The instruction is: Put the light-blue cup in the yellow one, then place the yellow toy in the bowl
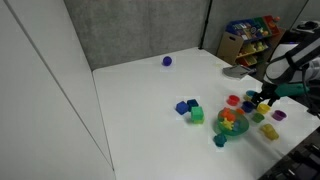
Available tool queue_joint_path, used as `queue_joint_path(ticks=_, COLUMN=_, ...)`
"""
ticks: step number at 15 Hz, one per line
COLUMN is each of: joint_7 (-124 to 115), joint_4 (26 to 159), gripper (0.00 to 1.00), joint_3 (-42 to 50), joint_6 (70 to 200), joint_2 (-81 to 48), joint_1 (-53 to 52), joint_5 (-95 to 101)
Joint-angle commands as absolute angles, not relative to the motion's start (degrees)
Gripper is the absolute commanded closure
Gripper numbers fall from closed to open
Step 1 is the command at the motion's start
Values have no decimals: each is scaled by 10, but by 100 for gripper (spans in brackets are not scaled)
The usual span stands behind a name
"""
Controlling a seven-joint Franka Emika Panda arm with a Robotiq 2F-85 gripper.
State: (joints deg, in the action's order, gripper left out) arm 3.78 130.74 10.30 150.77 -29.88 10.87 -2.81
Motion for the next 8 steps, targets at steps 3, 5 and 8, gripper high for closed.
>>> queue_joint_path(ticks=3, joint_7=34, joint_4=1363, gripper=0, joint_3=102, joint_6=1540, joint_2=-274, joint_1=114, joint_5=-19)
queue_joint_path(ticks=5, joint_7=34, joint_4=1382, gripper=0, joint_3=104, joint_6=1545, joint_2=-263, joint_1=114, joint_5=-17)
queue_joint_path(ticks=8, joint_7=31, joint_4=1390, gripper=0, joint_3=108, joint_6=1559, joint_2=-266, joint_1=108, joint_5=-8)
